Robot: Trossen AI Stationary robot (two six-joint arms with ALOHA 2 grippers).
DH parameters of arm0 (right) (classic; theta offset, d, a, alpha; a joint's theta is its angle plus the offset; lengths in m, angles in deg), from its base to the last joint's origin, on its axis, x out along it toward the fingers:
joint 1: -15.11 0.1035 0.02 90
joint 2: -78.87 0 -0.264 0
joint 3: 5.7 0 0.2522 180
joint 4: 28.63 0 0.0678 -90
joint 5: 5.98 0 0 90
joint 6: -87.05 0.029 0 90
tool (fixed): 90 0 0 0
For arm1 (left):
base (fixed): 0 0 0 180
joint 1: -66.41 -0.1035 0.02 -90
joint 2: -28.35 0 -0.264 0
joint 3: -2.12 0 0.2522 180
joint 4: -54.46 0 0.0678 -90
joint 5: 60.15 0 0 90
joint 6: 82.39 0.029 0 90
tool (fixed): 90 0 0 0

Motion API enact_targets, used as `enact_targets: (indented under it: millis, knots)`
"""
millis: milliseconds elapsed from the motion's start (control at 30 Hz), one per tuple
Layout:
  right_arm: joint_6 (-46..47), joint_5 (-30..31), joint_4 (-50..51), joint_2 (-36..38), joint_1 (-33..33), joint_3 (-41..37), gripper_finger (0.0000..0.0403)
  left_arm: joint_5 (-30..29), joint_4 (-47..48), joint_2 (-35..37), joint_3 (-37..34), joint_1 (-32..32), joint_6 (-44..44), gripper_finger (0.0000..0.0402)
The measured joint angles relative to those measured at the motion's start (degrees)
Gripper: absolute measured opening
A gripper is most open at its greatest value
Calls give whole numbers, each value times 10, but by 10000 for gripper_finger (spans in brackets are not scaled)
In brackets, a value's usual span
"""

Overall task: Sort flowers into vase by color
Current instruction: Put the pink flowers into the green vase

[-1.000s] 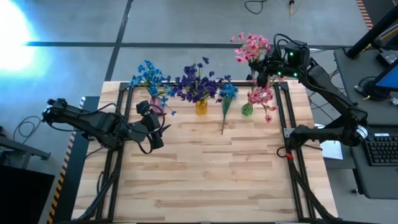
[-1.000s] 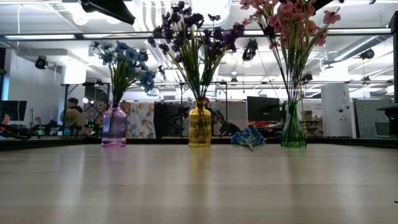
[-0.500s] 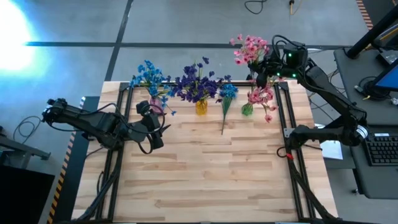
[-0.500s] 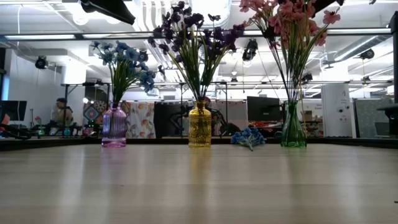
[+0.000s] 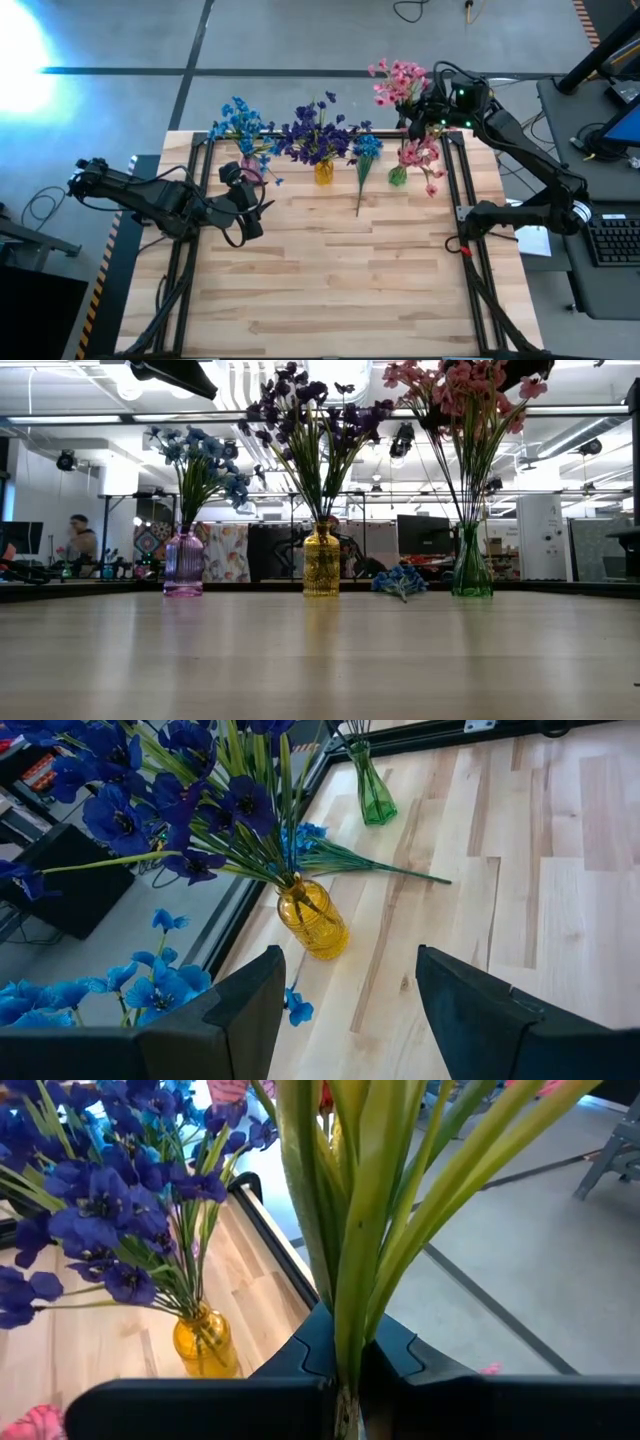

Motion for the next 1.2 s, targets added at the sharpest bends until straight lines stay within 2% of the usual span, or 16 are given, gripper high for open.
enact_targets:
  millis: [700, 1200]
  knots:
    - [3, -17, 4, 5, 0, -10, 18, 0, 1, 0, 0, 0, 0, 210]
    - [-3, -12, 51, 28, 0, -7, 136, 0, 13, 0, 0, 0, 0, 210]
